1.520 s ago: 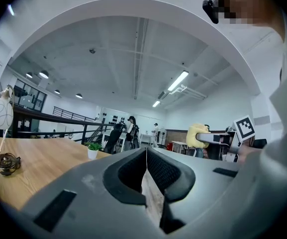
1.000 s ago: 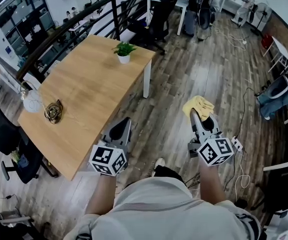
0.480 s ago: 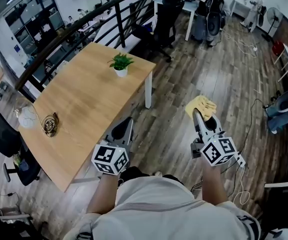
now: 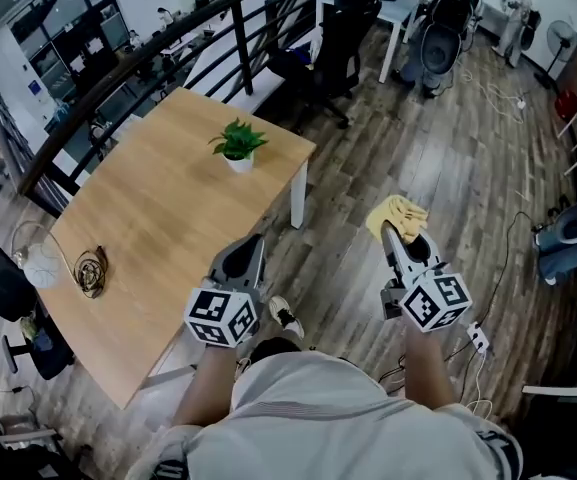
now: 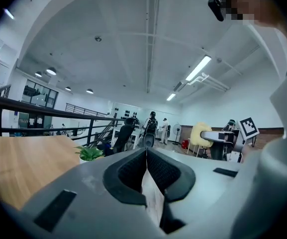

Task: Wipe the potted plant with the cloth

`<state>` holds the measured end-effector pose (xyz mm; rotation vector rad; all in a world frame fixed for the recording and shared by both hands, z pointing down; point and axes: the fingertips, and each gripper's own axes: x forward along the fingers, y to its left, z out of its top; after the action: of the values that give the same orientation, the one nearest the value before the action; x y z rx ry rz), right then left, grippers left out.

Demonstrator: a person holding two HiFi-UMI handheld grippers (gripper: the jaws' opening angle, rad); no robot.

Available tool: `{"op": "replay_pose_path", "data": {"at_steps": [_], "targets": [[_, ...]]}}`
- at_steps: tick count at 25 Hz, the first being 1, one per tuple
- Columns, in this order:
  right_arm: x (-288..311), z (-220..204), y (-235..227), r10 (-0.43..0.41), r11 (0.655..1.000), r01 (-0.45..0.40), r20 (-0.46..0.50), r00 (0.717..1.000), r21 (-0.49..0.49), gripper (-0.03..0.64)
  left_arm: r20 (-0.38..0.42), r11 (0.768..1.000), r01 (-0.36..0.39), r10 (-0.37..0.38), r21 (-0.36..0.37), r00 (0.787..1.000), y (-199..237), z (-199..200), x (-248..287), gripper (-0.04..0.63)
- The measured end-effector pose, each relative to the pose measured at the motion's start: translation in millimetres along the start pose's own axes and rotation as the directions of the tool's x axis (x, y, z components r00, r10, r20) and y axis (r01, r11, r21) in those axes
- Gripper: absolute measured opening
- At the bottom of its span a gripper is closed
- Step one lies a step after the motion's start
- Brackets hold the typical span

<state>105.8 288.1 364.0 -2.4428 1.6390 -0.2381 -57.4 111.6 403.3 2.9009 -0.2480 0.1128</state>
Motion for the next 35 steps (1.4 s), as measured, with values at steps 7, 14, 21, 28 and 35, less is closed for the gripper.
{"op": "replay_pose_path", "data": {"at_steps": [7, 14, 21, 28, 35], "targets": [[98.1, 16.4, -40.0, -0.02, 1.0, 0.019, -0.061, 0.998, -0.022, 0.178, 0.008, 0.998, -0.044, 0.045, -0.053, 0.999, 81.0, 20.0, 79.0, 0.017], [216.2, 13.3, -23.5, 0.076, 0.995, -0.082, -0.109, 0.991, -0.049, 0.178, 0.038, 0.993, -0.099, 0.102, -0.067, 0.994, 166.9, 50.0, 119.4, 0.017], [307.5, -10.3, 2.2, 0.208, 0.977, -0.214, -0.182, 0.961, -0.012, 0.178, 0.031, 0.973, -0.212, 0.216, -0.093, 0.976, 235.9, 54.2, 118.4, 0.017], [408.5, -31.5, 34.3, 0.425, 0.9, -0.435, -0.254, 0.869, 0.018, 0.179, 0.035, 0.901, -0.411, 0.419, -0.137, 0.907, 298.4, 52.3, 110.3, 0.017], [509.7, -33.5, 35.1, 0.623, 0.769, -0.636, -0.301, 0.721, 0.068, 0.179, 0.052, 0.805, -0.565, 0.582, -0.182, 0.812, 324.9, 61.3, 137.9, 0.017]]}}
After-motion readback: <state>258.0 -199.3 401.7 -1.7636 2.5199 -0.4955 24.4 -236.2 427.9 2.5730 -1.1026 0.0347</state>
